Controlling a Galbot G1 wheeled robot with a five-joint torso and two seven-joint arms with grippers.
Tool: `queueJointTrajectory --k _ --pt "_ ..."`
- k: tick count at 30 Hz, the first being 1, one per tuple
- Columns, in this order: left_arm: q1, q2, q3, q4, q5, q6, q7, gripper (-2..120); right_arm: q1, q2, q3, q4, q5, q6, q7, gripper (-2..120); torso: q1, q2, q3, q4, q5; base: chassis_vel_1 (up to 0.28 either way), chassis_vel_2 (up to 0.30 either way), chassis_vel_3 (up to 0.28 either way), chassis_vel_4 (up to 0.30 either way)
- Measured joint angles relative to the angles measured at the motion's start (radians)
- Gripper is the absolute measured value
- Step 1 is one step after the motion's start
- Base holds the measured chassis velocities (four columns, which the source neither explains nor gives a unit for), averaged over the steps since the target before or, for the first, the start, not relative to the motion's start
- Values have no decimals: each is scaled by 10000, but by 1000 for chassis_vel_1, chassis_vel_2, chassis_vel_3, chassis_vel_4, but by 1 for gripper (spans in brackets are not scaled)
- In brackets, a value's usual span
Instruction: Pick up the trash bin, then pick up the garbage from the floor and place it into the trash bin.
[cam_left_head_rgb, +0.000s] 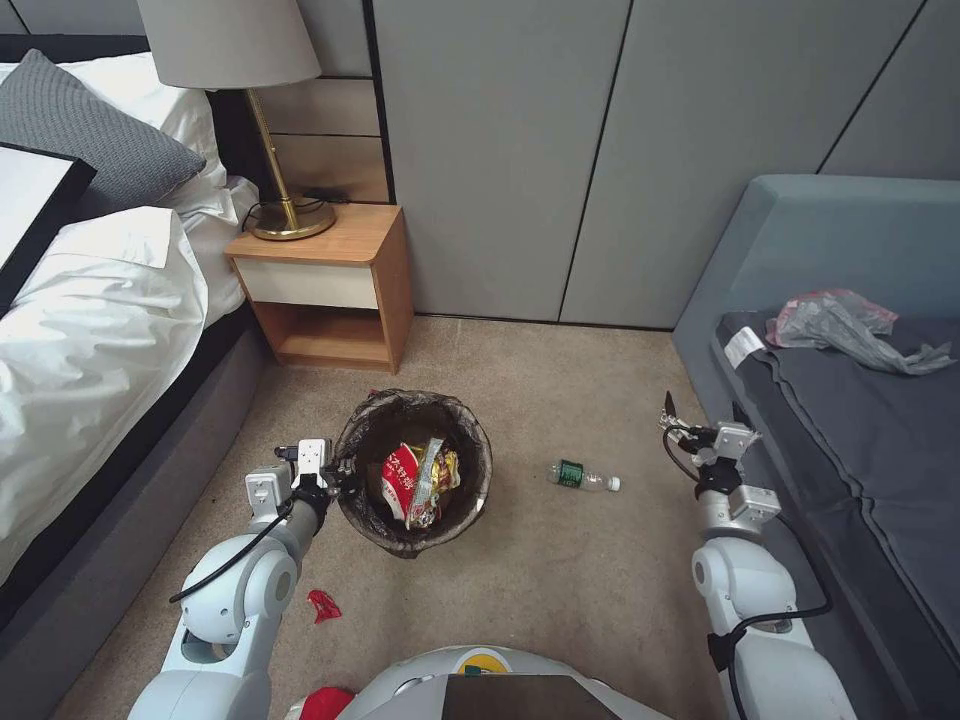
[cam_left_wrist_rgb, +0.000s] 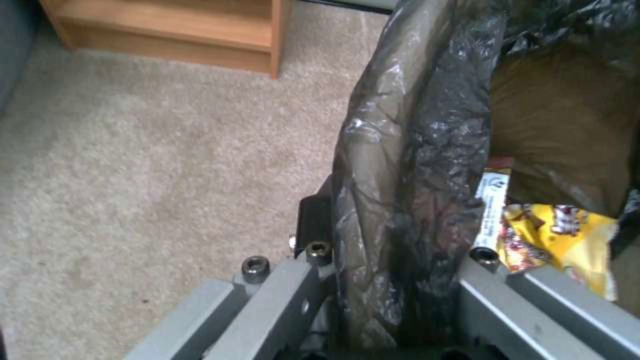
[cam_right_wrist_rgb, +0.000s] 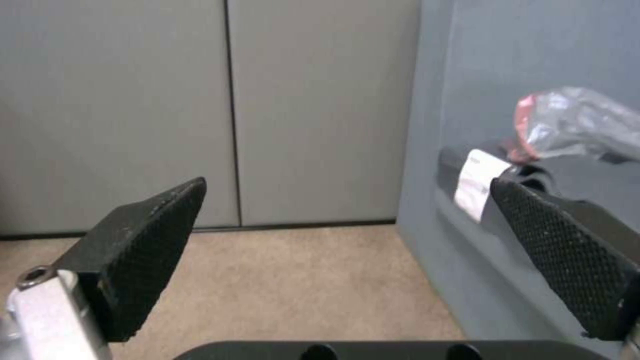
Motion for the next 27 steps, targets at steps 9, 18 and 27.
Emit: queueJointTrajectory --k 9,18,27 --pt "4 5 -116 8 -120 0 -110 0 -69 481 -191 -297 -145 240 -119 100 0 0 0 6 15 0 0 0 0" --pt "-77 86 -173 110 378 0 121 0 -15 392 -230 -311 -184 256 -192 100 0 0 0 6 15 0 0 0 0" --pt "-80 87 -189 110 486 0 169 0 8 292 -280 -312 -136 231 -213 100 1 0 1 3 14 -44 -60 -57 -58"
